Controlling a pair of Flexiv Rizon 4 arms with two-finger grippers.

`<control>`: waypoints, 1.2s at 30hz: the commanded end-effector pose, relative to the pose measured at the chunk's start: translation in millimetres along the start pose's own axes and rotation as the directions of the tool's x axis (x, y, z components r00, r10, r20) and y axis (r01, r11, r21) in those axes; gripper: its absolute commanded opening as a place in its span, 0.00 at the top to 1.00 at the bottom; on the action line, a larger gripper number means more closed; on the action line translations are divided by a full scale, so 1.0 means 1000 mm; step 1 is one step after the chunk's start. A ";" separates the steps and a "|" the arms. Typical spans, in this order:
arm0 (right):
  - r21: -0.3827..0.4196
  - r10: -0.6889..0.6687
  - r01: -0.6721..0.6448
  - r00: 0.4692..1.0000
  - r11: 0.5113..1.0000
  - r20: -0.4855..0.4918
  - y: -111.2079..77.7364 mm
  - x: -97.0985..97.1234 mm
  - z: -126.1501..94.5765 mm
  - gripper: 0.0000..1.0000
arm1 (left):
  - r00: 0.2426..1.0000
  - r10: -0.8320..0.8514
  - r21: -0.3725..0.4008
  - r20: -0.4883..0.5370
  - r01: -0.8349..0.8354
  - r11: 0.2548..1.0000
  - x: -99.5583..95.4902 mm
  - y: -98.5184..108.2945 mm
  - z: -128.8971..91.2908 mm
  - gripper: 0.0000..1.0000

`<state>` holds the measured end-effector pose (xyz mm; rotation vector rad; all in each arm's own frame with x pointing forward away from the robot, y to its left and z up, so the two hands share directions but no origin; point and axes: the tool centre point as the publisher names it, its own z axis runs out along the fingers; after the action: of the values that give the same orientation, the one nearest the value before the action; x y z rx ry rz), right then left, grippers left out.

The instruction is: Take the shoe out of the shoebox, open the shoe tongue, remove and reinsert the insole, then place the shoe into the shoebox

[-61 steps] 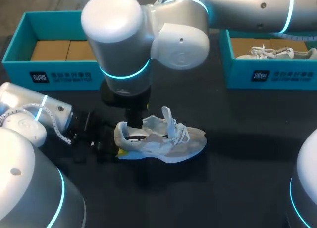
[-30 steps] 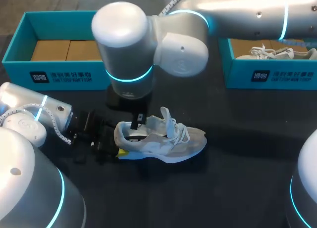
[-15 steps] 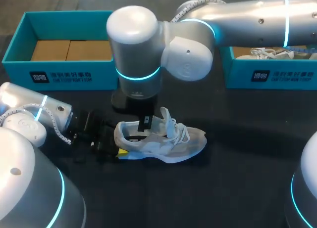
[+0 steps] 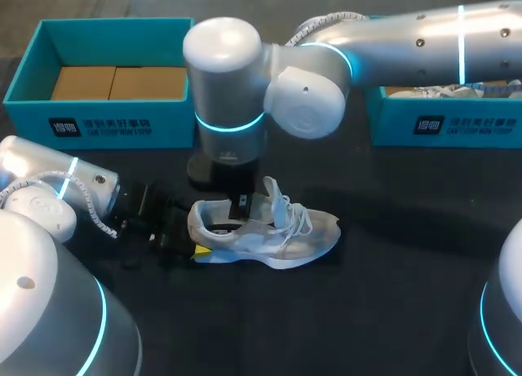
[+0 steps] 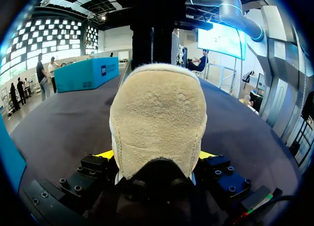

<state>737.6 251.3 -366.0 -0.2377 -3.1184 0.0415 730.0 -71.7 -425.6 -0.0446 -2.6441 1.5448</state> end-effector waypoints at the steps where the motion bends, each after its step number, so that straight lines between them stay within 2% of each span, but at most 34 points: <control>1: -0.004 -0.003 0.003 1.000 1.000 -0.014 -0.001 0.005 0.009 1.00 | 1.000 0.000 -0.002 0.000 0.000 1.000 -0.001 0.002 0.002 1.00; 10: 0.002 0.000 0.000 0.999 1.000 -0.034 -0.008 0.017 0.013 1.00 | 1.000 0.000 -0.002 0.000 0.000 1.000 -0.001 0.002 0.002 1.00; 19: -0.021 0.031 -0.032 0.999 0.999 -0.022 -0.010 0.012 0.017 1.00 | 1.000 0.000 -0.002 0.000 0.000 1.000 -0.001 0.002 0.002 1.00; 21: -0.032 0.032 -0.033 0.999 0.999 -0.015 -0.010 0.010 0.017 0.82 | 1.000 0.000 -0.002 0.000 0.000 1.000 -0.001 0.002 0.002 1.00; 27: -0.041 0.024 -0.025 1.000 0.999 -0.007 -0.006 0.006 0.018 0.66 | 1.000 0.000 -0.002 0.000 0.000 1.000 -0.001 0.002 0.002 1.00; 36: -0.045 0.012 -0.013 1.000 0.999 -0.007 -0.003 0.000 0.027 0.62 | 1.000 0.000 -0.002 0.000 0.000 1.000 -0.001 0.002 0.002 1.00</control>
<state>735.3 246.6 -387.5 -0.2576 -3.1162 -0.0267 730.0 -71.7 -425.7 -0.0447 -2.6442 1.5448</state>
